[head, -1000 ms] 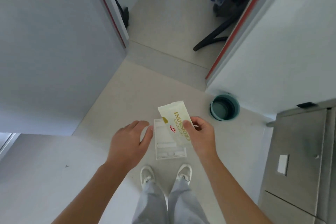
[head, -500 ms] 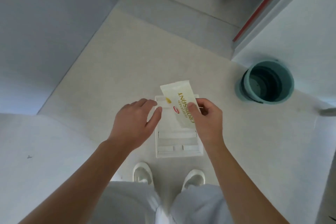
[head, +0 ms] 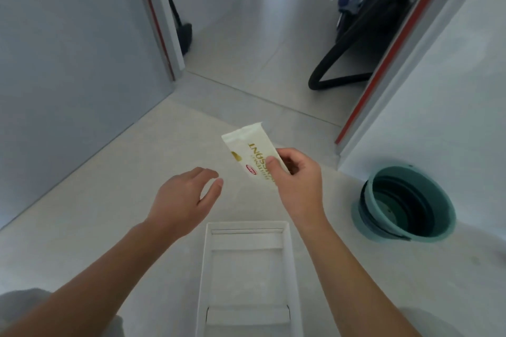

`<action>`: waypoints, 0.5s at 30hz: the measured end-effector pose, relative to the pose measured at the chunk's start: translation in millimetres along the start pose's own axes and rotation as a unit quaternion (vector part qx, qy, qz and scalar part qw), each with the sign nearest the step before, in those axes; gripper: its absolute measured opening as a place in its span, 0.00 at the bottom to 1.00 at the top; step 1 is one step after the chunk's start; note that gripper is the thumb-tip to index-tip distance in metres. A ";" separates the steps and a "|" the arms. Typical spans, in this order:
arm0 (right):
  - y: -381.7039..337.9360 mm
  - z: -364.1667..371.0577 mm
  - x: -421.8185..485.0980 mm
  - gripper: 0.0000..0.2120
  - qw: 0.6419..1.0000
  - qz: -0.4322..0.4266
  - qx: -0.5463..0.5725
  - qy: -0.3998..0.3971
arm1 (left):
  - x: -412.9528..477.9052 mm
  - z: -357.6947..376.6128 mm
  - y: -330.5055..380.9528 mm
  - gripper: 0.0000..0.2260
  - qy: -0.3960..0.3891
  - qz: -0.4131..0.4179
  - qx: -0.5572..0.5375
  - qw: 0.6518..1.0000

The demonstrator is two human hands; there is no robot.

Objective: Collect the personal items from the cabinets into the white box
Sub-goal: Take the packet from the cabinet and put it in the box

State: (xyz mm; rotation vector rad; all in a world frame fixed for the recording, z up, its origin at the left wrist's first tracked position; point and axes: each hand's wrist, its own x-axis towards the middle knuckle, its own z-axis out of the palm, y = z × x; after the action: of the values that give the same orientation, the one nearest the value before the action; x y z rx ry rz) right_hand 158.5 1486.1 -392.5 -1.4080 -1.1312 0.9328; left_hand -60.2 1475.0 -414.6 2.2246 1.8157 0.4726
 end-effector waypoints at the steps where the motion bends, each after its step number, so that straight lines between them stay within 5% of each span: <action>1: -0.3 0.0 0.0 0.03 1.000 -0.004 0.000 -0.001 | 1.6 -0.1 3.0 0.21 0.005 0.006 0.001 1.000; 9: 17.1 -1.6 1.8 0.04 1.000 0.006 -0.003 -0.019 | -13.9 9.5 -7.1 0.21 -0.007 -0.003 -0.005 1.000; 15: 83.5 19.8 -20.7 0.05 0.989 0.138 -0.033 -0.033 | -32.7 46.5 -34.4 0.17 -0.064 -0.046 -0.001 0.997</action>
State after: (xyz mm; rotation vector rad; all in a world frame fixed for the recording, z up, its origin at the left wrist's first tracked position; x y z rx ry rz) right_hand 146.6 1471.1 -478.7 -1.6258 -1.0413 1.1526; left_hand -79.1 1451.2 -473.7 2.1057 1.8405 0.3069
